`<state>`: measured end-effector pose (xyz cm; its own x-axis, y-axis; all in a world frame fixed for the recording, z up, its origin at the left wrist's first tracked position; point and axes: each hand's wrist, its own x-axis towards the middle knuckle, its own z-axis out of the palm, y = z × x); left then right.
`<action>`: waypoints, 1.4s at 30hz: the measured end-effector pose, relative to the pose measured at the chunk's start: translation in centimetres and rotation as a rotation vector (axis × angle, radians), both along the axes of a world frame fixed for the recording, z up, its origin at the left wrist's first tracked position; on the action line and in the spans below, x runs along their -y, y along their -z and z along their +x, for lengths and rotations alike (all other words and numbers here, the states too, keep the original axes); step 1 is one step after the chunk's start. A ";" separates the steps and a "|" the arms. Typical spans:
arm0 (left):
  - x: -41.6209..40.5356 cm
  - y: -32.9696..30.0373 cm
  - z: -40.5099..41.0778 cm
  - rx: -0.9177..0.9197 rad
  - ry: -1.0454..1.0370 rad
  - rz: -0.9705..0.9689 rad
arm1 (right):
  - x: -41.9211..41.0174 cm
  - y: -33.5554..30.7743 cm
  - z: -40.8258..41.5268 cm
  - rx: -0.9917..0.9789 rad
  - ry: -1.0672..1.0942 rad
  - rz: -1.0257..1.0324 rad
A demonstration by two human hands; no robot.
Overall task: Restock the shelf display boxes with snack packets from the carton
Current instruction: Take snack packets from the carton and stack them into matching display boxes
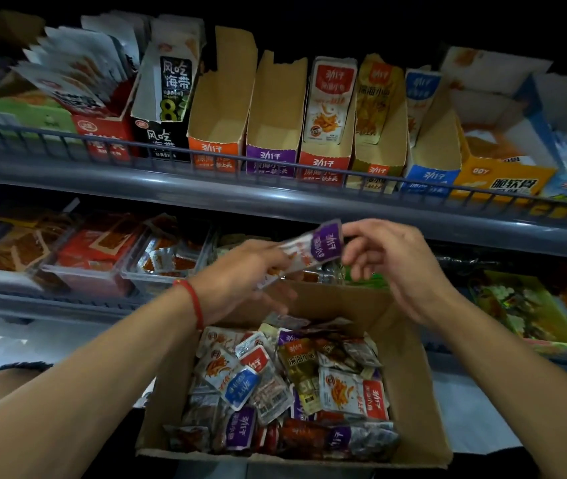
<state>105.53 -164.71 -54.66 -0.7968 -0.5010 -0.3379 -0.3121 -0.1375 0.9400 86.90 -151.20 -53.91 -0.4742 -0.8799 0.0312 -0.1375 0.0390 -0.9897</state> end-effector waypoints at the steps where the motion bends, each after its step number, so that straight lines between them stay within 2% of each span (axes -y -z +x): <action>1: 0.2 -0.5 0.1 -0.044 0.001 0.116 | -0.1 -0.4 -0.2 -0.121 0.001 -0.011; 3: 0.4 -1.1 0.4 -0.095 0.043 0.207 | -0.1 -0.9 -0.2 -0.284 -0.006 -0.021; 7: 0.7 -1.8 0.0 -0.151 0.022 0.153 | 0.6 -1.9 0.2 -0.337 0.040 -0.019; 9: 1.3 -2.0 -0.3 -0.194 -0.119 -0.126 | 1.0 -3.3 -0.2 -0.386 0.108 -0.019; 12: 2.6 -2.5 -0.5 -0.324 -0.436 -0.541 | 2.3 -6.9 -1.3 -0.522 0.207 -0.092; 14: 3.6 -2.7 -0.6 -0.357 -0.542 -0.801 | 3.8 -9.5 -2.1 -0.647 0.256 -0.163; 17: 5.3 -2.7 -1.5 -0.266 -0.451 -1.246 | 7.2 -13.4 -3.1 -0.832 0.324 -0.234; 20: 6.3 -2.7 -2.2 -0.041 -0.355 -1.456 | 11.3 -16.4 -3.8 -1.012 0.358 -0.254; 25: 7.0 -2.8 -2.8 0.084 -0.272 -1.458 | 17.8 -17.8 -5.4 -1.287 0.406 -0.154; 32: 6.5 -3.0 -3.0 0.072 -0.288 -1.442 | 23.2 -16.7 -6.4 -1.333 0.370 0.101; 42: 6.5 -3.3 -3.1 0.096 -0.284 -1.428 | 26.4 -13.5 -6.3 -1.514 0.344 0.328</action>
<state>102.40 -171.19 -51.33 -0.6196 -0.5822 0.5265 -0.5020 0.8095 0.3045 80.64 -177.59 -40.43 -0.3519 -0.8048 0.4781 -0.8865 0.4505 0.1059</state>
